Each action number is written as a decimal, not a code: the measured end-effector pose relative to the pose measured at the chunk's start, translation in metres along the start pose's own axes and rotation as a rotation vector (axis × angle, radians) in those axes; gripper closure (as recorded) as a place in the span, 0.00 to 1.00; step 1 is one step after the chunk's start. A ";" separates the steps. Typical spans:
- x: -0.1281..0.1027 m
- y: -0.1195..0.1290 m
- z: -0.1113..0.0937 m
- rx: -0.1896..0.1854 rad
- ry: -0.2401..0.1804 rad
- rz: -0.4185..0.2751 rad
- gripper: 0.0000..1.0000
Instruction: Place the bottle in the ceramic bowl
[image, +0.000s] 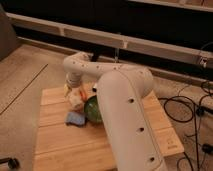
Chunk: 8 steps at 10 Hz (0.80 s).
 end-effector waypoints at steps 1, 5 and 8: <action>-0.003 0.002 0.004 -0.007 0.013 -0.002 0.35; -0.002 0.007 0.028 -0.024 0.099 -0.017 0.35; 0.010 -0.006 0.044 0.003 0.179 -0.009 0.35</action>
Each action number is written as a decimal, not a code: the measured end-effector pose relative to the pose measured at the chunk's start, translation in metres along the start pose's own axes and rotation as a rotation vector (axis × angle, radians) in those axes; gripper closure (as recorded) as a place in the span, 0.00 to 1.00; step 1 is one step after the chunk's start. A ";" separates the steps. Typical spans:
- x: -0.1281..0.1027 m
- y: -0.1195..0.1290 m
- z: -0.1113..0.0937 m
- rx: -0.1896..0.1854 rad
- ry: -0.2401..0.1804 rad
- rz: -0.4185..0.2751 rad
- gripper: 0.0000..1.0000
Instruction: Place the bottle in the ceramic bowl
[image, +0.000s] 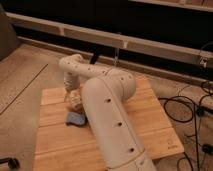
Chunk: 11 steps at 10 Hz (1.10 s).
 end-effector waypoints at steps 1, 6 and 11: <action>0.005 -0.006 0.005 0.008 0.026 0.015 0.35; 0.001 -0.012 0.012 0.006 0.049 0.062 0.63; -0.008 -0.010 -0.003 0.029 0.022 0.026 1.00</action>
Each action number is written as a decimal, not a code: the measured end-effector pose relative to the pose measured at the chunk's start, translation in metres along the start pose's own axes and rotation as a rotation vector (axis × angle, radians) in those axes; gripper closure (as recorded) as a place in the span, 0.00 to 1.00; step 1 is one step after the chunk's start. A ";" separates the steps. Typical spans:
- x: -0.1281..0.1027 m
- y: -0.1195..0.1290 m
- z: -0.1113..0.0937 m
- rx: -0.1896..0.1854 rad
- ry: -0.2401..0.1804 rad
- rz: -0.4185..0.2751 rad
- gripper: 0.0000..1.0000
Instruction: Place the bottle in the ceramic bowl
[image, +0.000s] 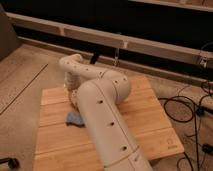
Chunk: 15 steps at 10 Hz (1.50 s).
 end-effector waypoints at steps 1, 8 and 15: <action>-0.003 -0.002 -0.011 0.013 -0.017 -0.008 1.00; 0.019 -0.003 -0.150 0.121 -0.262 0.029 1.00; 0.143 -0.038 -0.153 0.183 -0.229 0.218 1.00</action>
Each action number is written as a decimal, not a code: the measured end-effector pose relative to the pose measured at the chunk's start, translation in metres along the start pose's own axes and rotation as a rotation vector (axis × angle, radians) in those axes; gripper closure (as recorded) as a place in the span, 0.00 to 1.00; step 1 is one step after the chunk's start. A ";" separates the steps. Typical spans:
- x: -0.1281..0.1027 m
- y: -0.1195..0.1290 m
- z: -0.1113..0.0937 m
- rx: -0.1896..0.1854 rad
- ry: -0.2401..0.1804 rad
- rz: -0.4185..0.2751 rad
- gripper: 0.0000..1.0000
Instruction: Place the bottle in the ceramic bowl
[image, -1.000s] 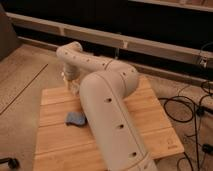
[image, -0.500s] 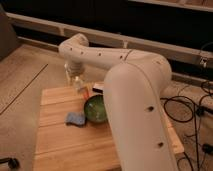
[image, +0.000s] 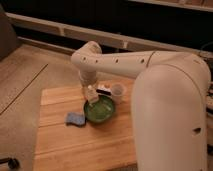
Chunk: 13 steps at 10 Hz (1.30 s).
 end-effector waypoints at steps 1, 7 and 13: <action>0.011 -0.007 0.002 0.007 0.012 0.015 1.00; 0.061 -0.031 0.019 0.004 0.086 0.086 0.99; 0.061 -0.029 0.020 0.002 0.088 0.084 0.61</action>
